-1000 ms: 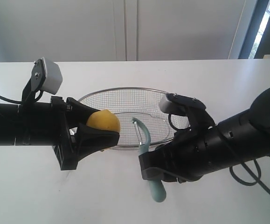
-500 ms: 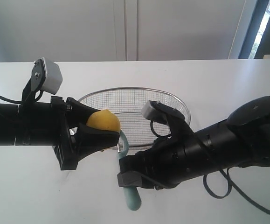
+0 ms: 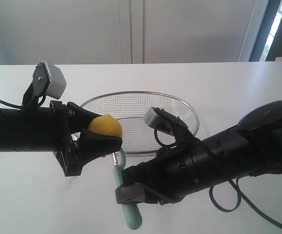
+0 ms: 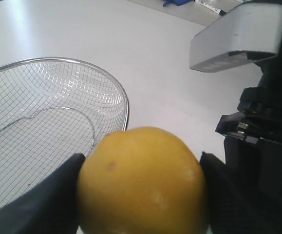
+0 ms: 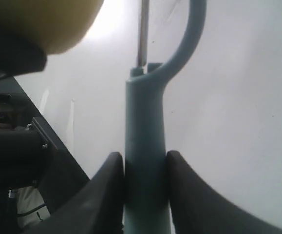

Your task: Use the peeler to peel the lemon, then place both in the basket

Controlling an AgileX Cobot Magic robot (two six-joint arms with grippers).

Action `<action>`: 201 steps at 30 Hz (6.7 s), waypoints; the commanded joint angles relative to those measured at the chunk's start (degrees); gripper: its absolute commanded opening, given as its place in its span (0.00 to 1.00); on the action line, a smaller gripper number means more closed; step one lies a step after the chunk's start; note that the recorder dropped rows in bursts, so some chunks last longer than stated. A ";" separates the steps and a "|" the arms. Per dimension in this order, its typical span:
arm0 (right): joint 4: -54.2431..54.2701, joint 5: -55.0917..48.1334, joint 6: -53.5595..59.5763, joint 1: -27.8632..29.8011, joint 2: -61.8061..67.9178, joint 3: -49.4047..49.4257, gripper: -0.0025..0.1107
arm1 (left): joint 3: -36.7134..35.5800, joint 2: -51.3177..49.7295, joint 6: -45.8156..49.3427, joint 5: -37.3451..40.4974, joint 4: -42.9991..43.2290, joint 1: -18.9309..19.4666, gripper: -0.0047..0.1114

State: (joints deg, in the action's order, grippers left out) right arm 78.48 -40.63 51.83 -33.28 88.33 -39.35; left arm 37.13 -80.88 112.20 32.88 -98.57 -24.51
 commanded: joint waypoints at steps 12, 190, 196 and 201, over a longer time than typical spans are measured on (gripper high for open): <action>0.34 2.19 1.90 0.81 -5.29 -0.04 0.02 | 0.29 0.19 9.20 1.31 -1.38 -0.22 0.04; -86.03 39.63 -37.01 3.59 22.28 -19.36 0.23 | 10.99 17.56 -80.31 1.05 71.62 -0.22 0.04; -86.03 39.93 -37.78 3.59 22.28 -19.36 0.36 | 10.99 17.56 -80.31 0.79 71.68 -0.22 0.04; -86.03 40.63 -39.09 3.59 22.07 -19.36 0.44 | 10.99 17.56 -80.31 0.07 71.68 -0.22 0.04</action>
State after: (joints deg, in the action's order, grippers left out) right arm -7.50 -0.92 13.59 -29.98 110.65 -58.22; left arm 47.79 -63.83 31.94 33.57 -25.64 -24.51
